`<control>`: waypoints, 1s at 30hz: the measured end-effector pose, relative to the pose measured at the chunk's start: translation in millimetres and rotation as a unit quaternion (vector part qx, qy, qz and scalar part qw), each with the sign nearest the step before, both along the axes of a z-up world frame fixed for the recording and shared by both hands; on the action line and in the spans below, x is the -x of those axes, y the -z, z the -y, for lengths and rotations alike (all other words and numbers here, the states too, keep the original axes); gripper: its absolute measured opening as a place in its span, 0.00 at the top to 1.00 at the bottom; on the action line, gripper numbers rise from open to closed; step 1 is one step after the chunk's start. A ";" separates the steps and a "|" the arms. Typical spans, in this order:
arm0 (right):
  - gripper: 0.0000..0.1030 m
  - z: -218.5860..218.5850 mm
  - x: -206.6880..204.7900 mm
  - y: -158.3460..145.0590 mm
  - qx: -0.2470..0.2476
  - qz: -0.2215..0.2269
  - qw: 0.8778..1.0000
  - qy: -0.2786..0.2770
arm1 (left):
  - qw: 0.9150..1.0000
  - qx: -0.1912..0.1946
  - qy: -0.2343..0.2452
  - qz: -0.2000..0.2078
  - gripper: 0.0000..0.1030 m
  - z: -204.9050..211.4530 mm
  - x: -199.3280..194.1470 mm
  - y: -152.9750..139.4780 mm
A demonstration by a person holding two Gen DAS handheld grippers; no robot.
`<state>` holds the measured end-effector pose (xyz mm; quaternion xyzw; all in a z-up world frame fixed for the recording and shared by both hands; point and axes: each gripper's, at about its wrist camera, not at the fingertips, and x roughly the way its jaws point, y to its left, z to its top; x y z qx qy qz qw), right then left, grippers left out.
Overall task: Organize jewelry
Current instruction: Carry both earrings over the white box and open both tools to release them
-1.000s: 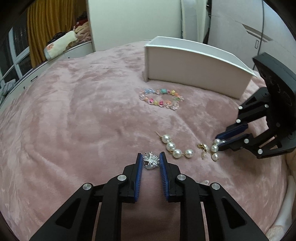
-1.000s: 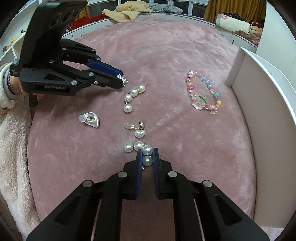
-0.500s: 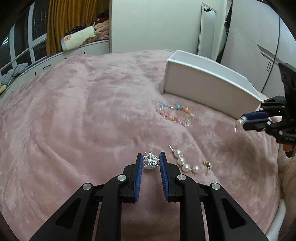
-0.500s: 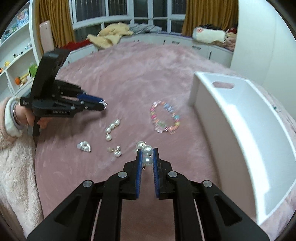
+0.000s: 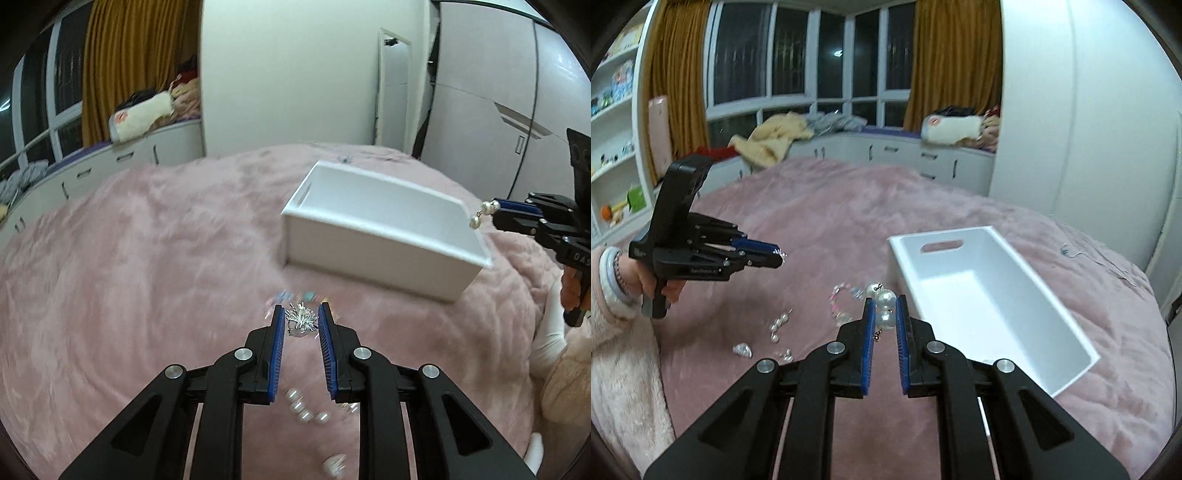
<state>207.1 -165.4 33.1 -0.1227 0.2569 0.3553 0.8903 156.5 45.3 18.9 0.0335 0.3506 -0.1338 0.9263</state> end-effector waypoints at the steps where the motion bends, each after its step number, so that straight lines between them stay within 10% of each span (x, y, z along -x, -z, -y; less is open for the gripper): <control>1: 0.88 4.5 0.7 -4.8 -0.005 0.006 1.000 0.006 | 1.000 -0.003 0.003 0.004 0.77 5.6 -1.7 -6.3; 16: 0.88 35.3 3.4 -32.3 -0.018 0.050 0.998 0.039 | 1.000 -0.024 0.016 0.006 0.77 87.1 -42.4 -59.8; 30: 0.89 59.9 -48.7 -28.7 -0.042 -0.009 0.992 0.122 | 0.999 0.016 0.018 -0.040 0.77 139.3 -132.0 -74.3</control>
